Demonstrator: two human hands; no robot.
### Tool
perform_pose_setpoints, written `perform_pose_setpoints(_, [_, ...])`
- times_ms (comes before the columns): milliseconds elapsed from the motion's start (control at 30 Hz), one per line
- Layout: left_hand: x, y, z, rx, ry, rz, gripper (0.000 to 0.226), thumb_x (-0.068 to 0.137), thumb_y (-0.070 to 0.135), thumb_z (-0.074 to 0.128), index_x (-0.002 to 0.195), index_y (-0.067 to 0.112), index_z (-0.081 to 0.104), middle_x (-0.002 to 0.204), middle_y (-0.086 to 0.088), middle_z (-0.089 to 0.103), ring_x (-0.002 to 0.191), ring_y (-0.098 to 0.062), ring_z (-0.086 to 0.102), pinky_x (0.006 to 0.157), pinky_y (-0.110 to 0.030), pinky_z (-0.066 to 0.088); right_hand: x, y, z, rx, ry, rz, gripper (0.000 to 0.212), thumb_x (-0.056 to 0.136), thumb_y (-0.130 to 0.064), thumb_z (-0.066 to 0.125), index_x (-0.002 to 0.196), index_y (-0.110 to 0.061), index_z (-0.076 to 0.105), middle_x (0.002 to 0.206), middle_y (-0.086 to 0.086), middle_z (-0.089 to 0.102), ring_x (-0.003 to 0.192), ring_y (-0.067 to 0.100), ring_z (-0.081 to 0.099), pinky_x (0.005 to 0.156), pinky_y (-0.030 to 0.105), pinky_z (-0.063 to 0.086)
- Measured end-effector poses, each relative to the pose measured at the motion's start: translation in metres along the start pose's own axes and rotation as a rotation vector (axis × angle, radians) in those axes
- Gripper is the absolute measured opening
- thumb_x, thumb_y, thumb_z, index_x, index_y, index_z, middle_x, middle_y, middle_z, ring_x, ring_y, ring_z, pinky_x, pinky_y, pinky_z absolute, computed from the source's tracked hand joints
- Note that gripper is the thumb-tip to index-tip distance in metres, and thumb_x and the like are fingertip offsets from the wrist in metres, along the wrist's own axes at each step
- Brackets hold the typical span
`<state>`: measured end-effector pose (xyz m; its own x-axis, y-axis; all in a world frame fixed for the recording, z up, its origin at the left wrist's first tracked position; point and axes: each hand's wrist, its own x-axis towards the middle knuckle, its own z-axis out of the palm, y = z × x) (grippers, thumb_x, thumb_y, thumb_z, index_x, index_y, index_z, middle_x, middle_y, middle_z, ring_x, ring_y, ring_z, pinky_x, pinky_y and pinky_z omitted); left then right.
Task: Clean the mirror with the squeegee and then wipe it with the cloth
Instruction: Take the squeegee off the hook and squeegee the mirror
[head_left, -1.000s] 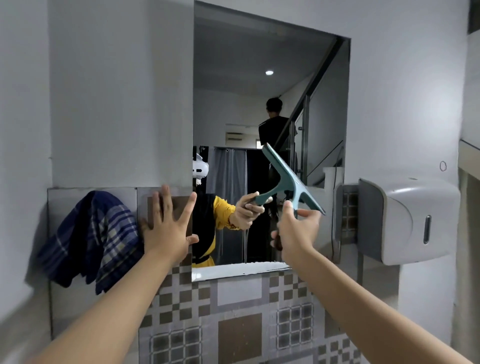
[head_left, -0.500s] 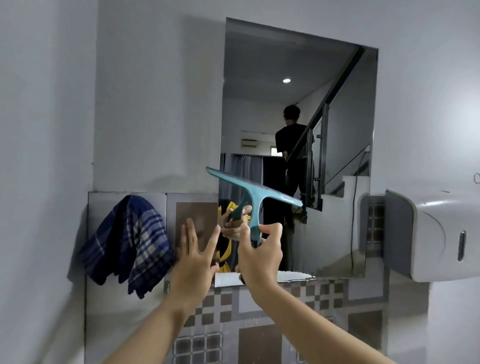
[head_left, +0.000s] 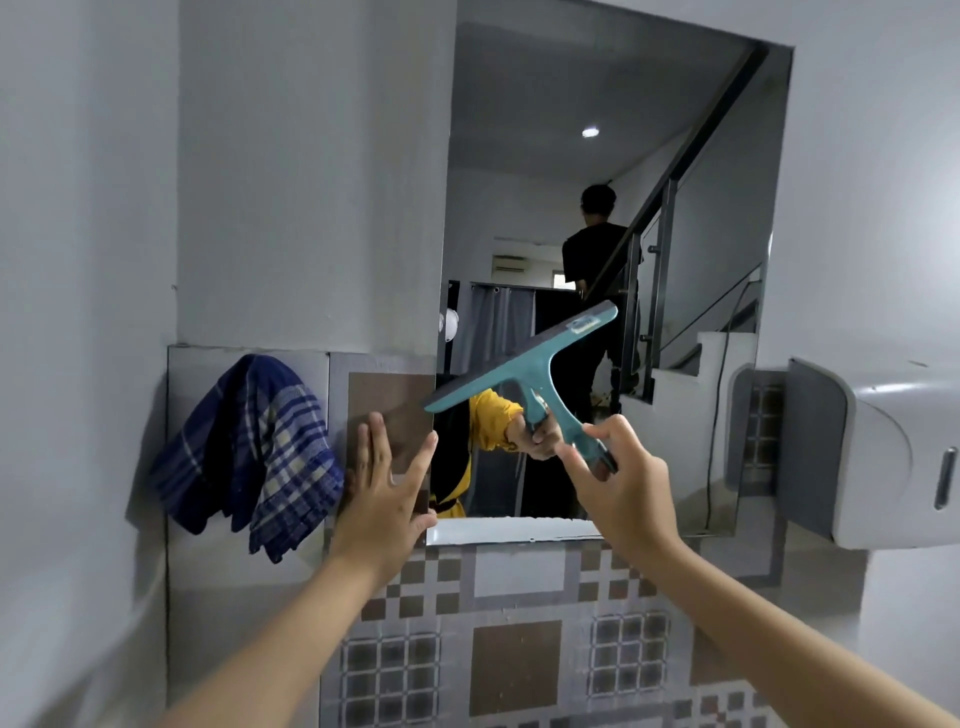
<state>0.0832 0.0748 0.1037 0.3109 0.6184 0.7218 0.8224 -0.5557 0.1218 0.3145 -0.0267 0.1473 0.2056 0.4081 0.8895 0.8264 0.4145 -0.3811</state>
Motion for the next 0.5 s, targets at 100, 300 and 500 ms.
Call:
perform_pose_setpoints(100, [0.000, 0.000, 0.000, 0.017, -0.032, -0.018, 0.095, 0.086, 0.036, 0.061, 0.141, 0.042, -0.016, 0.140, -0.009, -0.049, 0.129, -0.027, -0.044, 0.107, -0.046, -0.009, 0.005, 0.011, -0.005, -0.036, -0.008, -0.040, 0.028, 0.081, -0.031, 0.075, 0.094, -0.018, 0.053, 0.058, -0.003, 0.058, 0.046, 0.022, 0.055, 0.041, 0.043, 0.050])
perform_pose_setpoints(300, [0.000, 0.000, 0.002, 0.076, -0.062, -0.038, 0.097, 0.086, 0.040, 0.058, 0.136, 0.045, -0.025, 0.138, -0.009, -0.052, 0.127, -0.027, -0.046, 0.104, -0.049, -0.005, 0.013, 0.031, -0.016, -0.073, -0.031, -0.090, 0.032, 0.080, -0.031, 0.076, 0.101, -0.015, 0.057, 0.064, 0.000, 0.063, 0.049, 0.023, 0.059, 0.043, 0.043, 0.053])
perform_pose_setpoints(500, [0.001, -0.002, 0.005, 0.095, -0.044, -0.041, 0.099, 0.084, 0.040, 0.060, 0.138, 0.043, -0.023, 0.142, -0.012, -0.047, 0.132, -0.031, -0.039, 0.107, -0.053, 0.001, 0.013, 0.054, -0.038, -0.115, -0.069, -0.113, 0.032, 0.080, -0.028, 0.075, 0.101, -0.010, 0.058, 0.061, -0.012, 0.055, 0.044, 0.010, 0.049, 0.040, 0.027, 0.041])
